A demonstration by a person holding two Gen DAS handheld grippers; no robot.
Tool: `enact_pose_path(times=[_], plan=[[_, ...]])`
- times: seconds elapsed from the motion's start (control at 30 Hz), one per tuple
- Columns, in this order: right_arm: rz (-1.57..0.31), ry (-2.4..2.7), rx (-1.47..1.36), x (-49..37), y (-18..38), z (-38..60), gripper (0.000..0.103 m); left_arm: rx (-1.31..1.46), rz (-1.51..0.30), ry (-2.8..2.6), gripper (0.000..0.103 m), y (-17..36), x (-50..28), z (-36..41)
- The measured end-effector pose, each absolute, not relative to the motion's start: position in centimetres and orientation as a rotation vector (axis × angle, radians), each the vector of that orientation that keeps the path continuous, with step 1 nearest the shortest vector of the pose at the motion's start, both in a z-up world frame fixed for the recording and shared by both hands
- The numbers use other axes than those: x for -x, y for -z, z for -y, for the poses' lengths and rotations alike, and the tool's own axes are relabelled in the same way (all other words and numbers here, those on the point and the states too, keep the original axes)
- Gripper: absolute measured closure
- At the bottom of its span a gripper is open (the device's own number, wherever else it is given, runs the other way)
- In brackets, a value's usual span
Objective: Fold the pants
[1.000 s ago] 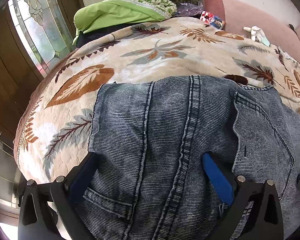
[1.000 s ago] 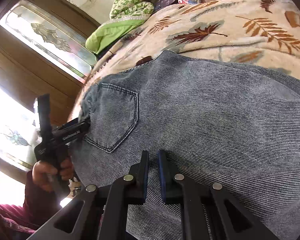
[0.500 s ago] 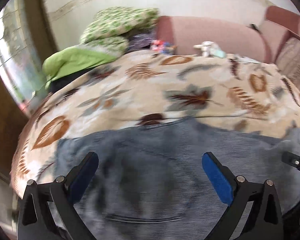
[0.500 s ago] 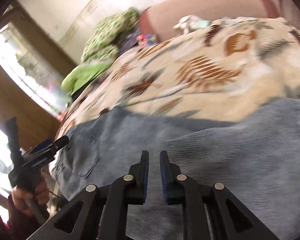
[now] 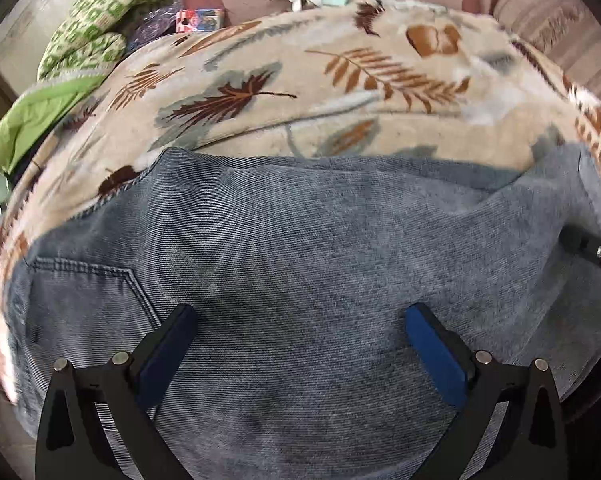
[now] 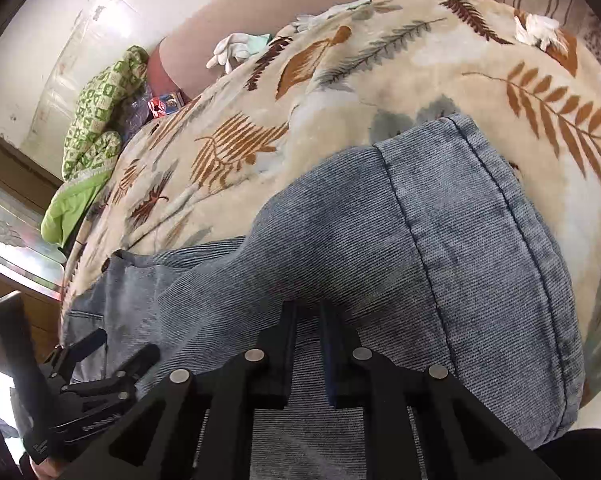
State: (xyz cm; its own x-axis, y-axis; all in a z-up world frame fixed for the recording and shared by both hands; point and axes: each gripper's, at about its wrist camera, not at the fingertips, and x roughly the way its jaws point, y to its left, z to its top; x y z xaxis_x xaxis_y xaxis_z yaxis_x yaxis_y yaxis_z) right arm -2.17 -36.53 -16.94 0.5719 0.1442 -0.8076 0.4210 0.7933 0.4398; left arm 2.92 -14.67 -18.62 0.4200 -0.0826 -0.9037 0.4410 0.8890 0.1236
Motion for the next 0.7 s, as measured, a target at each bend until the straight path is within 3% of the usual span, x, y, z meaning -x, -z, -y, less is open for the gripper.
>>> enact_pose_path(times=[0.27, 0.43, 0.6, 0.7], plan=[[-0.950, 0.164, -0.776, 3.2, 17.1, 37.6, 0.088, -0.323, -1.116, 0.333, 0.000, 18.4, -2.2, 14.0], [-0.823, 0.203, -0.726, 4.5, 14.6, 37.1, 0.087, -0.364, -1.140, 0.326, 0.000, 17.9, -1.9, 14.1], [-0.806, 0.210, -0.760, 5.0, 14.3, 37.7, 0.087, -0.416, -1.013, 0.339, 0.000, 15.3, -1.3, 14.8], [-0.845, 0.184, -0.791, 4.9, 15.1, 38.0, 0.087, -0.450, -1.028, 0.329, 0.000, 15.7, -1.4, 15.5]])
